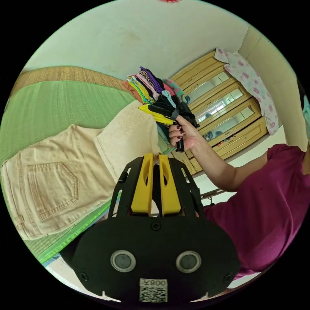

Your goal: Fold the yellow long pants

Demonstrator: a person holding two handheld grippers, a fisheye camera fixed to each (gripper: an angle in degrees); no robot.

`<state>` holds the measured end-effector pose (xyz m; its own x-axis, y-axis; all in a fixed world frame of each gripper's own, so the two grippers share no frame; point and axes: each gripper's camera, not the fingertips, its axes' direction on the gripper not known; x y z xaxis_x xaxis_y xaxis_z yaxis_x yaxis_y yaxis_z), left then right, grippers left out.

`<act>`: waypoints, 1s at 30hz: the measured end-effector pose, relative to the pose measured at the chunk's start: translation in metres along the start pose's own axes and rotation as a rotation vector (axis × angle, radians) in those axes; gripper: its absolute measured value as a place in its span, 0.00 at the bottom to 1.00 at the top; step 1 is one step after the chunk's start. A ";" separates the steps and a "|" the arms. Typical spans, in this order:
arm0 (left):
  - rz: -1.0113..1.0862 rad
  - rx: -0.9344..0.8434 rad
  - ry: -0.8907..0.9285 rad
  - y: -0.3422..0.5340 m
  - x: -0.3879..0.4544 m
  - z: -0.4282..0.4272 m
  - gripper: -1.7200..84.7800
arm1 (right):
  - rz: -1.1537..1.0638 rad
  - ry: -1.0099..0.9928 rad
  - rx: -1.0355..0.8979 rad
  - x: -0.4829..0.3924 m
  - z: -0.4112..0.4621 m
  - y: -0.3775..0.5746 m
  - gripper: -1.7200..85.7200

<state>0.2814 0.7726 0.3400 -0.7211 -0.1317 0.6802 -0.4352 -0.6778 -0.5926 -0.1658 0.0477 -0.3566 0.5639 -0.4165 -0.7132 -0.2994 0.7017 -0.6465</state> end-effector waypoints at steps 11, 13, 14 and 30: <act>-0.230 0.259 -0.063 0.142 -0.134 -0.277 0.05 | -0.151 0.036 -0.169 -0.180 0.123 -0.039 0.06; -0.290 0.291 -0.062 0.167 -0.164 -0.310 0.05 | -0.148 0.077 -0.199 -0.206 0.148 -0.045 0.06; -0.327 0.312 -0.054 0.183 -0.182 -0.330 0.05 | -0.147 0.082 -0.206 -0.212 0.153 -0.046 0.06; -0.603 0.445 -0.024 0.332 -0.324 -0.487 0.05 | -0.177 0.250 -0.411 -0.351 0.242 -0.098 0.05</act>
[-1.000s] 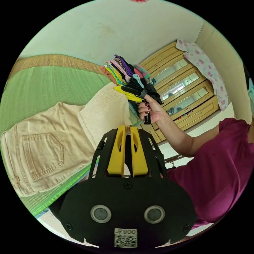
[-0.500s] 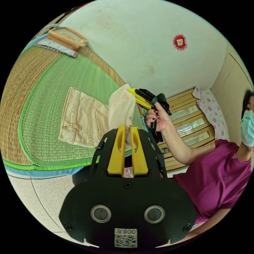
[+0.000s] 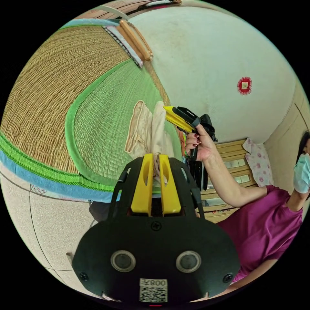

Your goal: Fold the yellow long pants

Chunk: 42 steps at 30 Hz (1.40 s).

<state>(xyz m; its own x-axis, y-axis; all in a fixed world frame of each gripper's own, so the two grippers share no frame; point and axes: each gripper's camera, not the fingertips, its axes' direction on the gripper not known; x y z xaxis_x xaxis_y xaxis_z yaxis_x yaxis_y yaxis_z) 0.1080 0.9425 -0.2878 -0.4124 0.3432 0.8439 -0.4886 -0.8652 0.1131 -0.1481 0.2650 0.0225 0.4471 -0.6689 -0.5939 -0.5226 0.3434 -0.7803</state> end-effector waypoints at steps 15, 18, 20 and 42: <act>0.094 0.130 -0.117 0.021 0.033 -0.076 0.02 | -0.286 0.233 -0.060 -0.109 -0.048 -0.032 0.02; 0.131 0.052 -0.181 0.011 0.043 -0.057 0.02 | -0.379 0.380 -0.118 -0.136 -0.028 -0.035 0.02; 0.135 0.000 -0.260 0.006 0.039 -0.044 0.02 | -0.432 0.424 -0.126 -0.150 -0.022 -0.035 0.02; 0.176 -0.022 -0.406 0.024 0.098 -0.015 0.02 | -0.524 0.486 -0.157 -0.186 -0.043 -0.036 0.02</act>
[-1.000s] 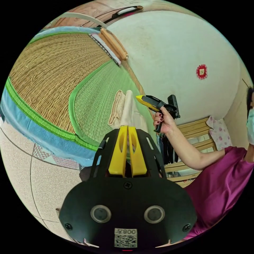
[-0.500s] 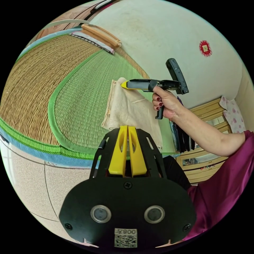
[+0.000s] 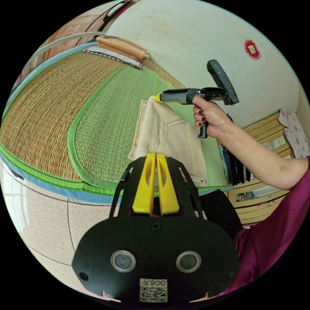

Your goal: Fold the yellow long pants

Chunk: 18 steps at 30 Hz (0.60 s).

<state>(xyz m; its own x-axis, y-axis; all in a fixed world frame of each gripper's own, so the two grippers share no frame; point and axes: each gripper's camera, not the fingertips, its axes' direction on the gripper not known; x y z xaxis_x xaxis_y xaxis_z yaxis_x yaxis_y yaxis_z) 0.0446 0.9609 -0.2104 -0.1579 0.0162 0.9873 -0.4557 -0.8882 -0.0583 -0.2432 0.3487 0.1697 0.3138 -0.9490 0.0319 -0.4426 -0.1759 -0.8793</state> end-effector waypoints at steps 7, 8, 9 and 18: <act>-0.047 -0.009 0.043 0.001 0.019 0.006 0.02 | 0.038 -0.107 -0.020 0.027 0.012 0.018 0.02; -0.054 -0.001 0.052 0.002 0.024 0.005 0.02 | 0.036 -0.120 -0.007 0.030 0.009 0.026 0.02; -0.052 0.009 0.047 0.004 0.032 0.004 0.02 | 0.032 -0.150 0.017 0.035 0.001 0.044 0.02; -0.034 -0.042 0.019 0.012 0.079 0.036 0.02 | 0.225 -0.298 -0.070 0.077 0.028 0.276 0.02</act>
<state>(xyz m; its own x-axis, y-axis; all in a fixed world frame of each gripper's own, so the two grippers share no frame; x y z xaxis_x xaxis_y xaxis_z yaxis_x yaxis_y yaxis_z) 0.0580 0.9352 -0.1278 -0.1583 0.0551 0.9859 -0.4975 -0.8669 -0.0314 -0.3174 0.2341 -0.0837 0.4278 -0.8501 -0.3071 -0.5816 0.0012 -0.8135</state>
